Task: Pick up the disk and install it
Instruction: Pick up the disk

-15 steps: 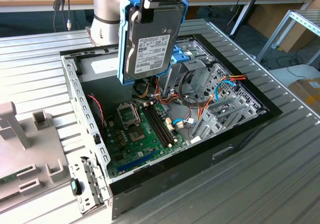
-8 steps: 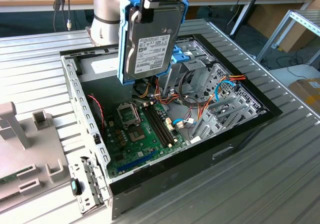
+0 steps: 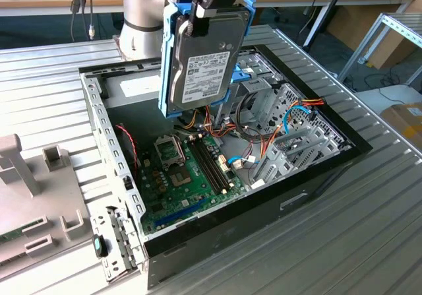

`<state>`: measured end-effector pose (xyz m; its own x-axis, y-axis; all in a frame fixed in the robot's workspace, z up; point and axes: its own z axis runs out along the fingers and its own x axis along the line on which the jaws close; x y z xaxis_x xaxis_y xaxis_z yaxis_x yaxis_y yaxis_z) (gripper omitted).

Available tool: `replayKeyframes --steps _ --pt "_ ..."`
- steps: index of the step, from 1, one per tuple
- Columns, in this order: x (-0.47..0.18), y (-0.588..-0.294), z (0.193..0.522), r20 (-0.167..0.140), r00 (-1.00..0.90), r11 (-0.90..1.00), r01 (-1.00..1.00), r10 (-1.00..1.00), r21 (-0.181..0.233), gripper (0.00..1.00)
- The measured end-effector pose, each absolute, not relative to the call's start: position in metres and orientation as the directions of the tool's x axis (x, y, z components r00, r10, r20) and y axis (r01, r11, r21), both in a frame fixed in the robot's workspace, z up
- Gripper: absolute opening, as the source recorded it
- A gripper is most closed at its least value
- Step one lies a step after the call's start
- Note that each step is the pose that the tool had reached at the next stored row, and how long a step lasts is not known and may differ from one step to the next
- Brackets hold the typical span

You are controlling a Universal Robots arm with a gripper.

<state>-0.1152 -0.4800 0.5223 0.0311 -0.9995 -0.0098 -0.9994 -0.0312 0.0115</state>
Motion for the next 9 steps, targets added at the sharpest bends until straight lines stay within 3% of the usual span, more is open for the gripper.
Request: replayKeyframes --steps 9 --pt "-0.1151 -0.4869 0.5223 -0.010 0.031 -0.031 -0.999 -0.999 0.011 0.36"
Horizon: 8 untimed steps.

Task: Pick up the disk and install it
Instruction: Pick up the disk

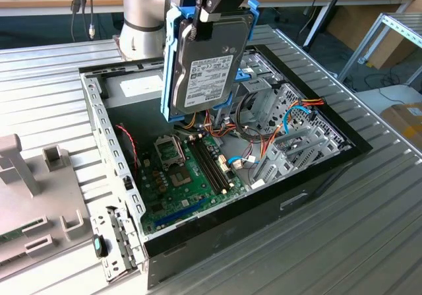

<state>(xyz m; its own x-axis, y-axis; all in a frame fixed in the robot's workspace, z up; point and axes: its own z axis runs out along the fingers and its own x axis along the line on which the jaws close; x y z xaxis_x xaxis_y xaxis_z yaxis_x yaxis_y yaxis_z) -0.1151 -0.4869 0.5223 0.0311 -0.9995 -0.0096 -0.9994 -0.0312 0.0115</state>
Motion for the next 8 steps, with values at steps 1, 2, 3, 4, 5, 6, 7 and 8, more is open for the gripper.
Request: replayKeyframes --steps 1,2,3,4,5,6,7,8 --pt "-0.1151 -0.4870 0.5223 -0.010 0.031 -0.031 -0.999 -0.999 0.011 0.36" --pt "-0.1151 -0.4870 0.5223 -0.010 0.031 -0.031 -0.999 -0.999 0.011 0.36" --pt "-0.1151 -0.4871 0.5223 -0.010 0.031 -0.031 -0.999 -0.999 0.011 0.36" --pt "-0.1151 -0.4872 0.5223 -0.010 0.031 -0.031 -0.999 -0.999 0.011 0.36" --pt "-0.1152 -0.4872 0.5223 -0.010 0.031 -0.031 -0.999 -0.999 0.011 0.36" --pt "-0.1151 -0.4873 0.5223 -0.010 0.031 -0.031 -0.999 -0.999 0.011 0.36" --pt "-0.1140 -0.4874 0.5222 -0.010 0.031 -0.031 -0.999 -0.999 0.011 0.36" --pt "-0.1117 -0.4873 0.5223 -0.010 0.031 -0.031 -0.999 -0.999 0.012 0.36"
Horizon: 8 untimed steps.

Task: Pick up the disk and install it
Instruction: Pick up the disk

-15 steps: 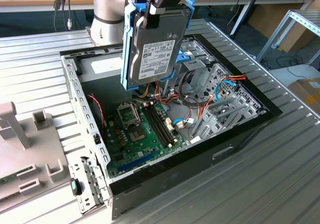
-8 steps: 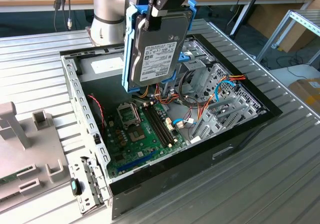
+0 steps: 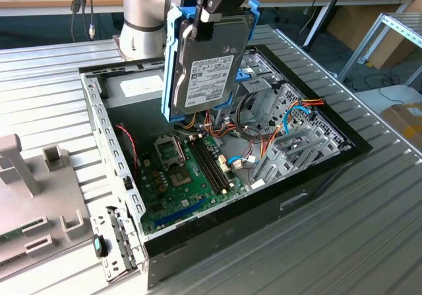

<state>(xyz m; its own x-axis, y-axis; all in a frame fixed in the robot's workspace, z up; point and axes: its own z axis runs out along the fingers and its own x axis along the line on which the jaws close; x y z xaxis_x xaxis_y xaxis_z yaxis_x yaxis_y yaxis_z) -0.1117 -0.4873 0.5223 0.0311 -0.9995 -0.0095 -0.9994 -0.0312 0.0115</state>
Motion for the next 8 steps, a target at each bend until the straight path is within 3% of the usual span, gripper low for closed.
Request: replayKeyframes --steps 8 --pt "-0.092 -0.487 0.522 -0.010 0.031 -0.031 -0.999 -0.999 0.011 0.36"
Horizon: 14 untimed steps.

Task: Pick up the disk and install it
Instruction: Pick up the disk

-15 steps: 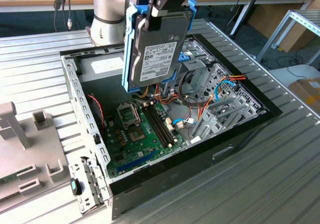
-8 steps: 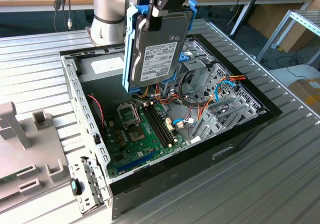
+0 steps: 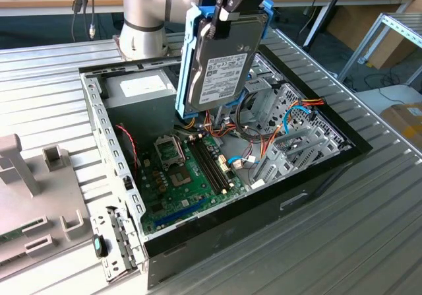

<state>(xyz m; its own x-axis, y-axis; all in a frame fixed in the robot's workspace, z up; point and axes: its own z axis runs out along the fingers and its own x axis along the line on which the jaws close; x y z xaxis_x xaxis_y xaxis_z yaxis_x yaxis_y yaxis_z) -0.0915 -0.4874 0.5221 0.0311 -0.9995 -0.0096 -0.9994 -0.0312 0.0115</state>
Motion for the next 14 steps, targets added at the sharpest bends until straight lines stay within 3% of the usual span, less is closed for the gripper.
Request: replayKeyframes --steps 14 --pt "-0.091 -0.506 0.522 -0.009 0.031 -0.031 -0.999 -0.999 0.012 0.36"
